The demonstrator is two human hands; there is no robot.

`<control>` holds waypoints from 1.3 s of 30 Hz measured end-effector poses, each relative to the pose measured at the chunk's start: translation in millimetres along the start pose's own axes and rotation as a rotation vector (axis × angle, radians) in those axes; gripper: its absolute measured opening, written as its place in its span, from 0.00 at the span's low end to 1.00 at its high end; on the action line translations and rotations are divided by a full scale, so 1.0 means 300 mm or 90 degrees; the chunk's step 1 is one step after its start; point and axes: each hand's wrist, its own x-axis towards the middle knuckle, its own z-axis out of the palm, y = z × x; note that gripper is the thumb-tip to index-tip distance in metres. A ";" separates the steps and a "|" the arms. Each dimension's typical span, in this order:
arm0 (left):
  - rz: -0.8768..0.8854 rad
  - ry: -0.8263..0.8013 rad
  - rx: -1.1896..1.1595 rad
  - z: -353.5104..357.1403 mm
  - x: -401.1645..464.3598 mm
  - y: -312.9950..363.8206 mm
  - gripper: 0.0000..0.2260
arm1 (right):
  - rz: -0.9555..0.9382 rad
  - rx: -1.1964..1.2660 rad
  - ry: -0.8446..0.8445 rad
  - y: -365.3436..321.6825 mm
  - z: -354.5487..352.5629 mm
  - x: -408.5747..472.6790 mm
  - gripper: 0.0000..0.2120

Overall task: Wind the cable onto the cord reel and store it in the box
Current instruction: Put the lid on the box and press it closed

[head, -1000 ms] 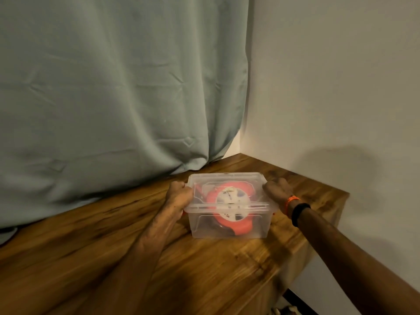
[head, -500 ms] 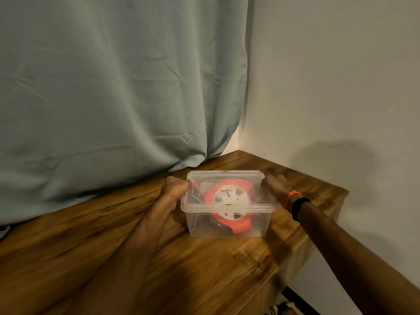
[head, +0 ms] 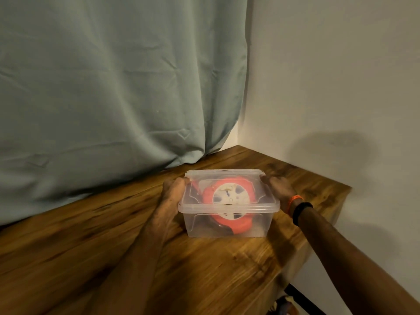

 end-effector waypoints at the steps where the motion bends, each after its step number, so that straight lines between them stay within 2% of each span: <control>1: 0.003 0.001 0.009 0.000 -0.001 -0.003 0.12 | 0.000 0.001 0.004 0.005 0.001 -0.002 0.11; 5: 0.002 -0.014 -0.003 -0.010 -0.019 0.002 0.11 | 0.024 0.062 -0.016 -0.026 0.010 -0.032 0.12; 10: -0.092 -0.124 -0.004 -0.054 -0.069 0.013 0.23 | 0.169 0.185 -0.192 -0.043 -0.046 -0.105 0.24; 12: -0.135 -0.138 -0.011 -0.088 -0.081 0.009 0.27 | 0.197 0.172 -0.174 -0.043 -0.077 -0.121 0.26; 14: -0.149 -0.148 -0.038 -0.117 -0.079 0.007 0.26 | 0.193 0.150 -0.147 -0.046 -0.100 -0.128 0.24; 21: -0.203 -0.185 -0.038 -0.140 -0.075 0.025 0.22 | 0.252 0.111 -0.157 -0.083 -0.131 -0.122 0.22; 23: -0.208 -0.196 -0.041 -0.137 -0.072 0.023 0.20 | 0.232 0.077 -0.150 -0.108 -0.115 -0.122 0.23; 25: -0.207 -0.197 -0.039 -0.135 -0.066 0.023 0.18 | 0.192 0.026 -0.118 -0.136 -0.094 -0.134 0.21; 29: -0.205 -0.181 -0.022 -0.143 -0.058 0.016 0.20 | 0.087 -0.060 -0.041 -0.160 -0.072 -0.172 0.08; 32: -0.183 -0.167 -0.025 -0.147 -0.054 0.016 0.22 | 0.026 -0.105 -0.022 -0.163 -0.069 -0.206 0.09; 36: -0.071 -0.103 0.012 -0.110 -0.061 0.042 0.17 | -0.015 -0.146 0.029 -0.171 -0.060 -0.240 0.13; 39: 0.029 0.015 0.156 -0.073 -0.075 0.057 0.17 | -0.041 -0.207 0.059 -0.169 -0.053 -0.254 0.13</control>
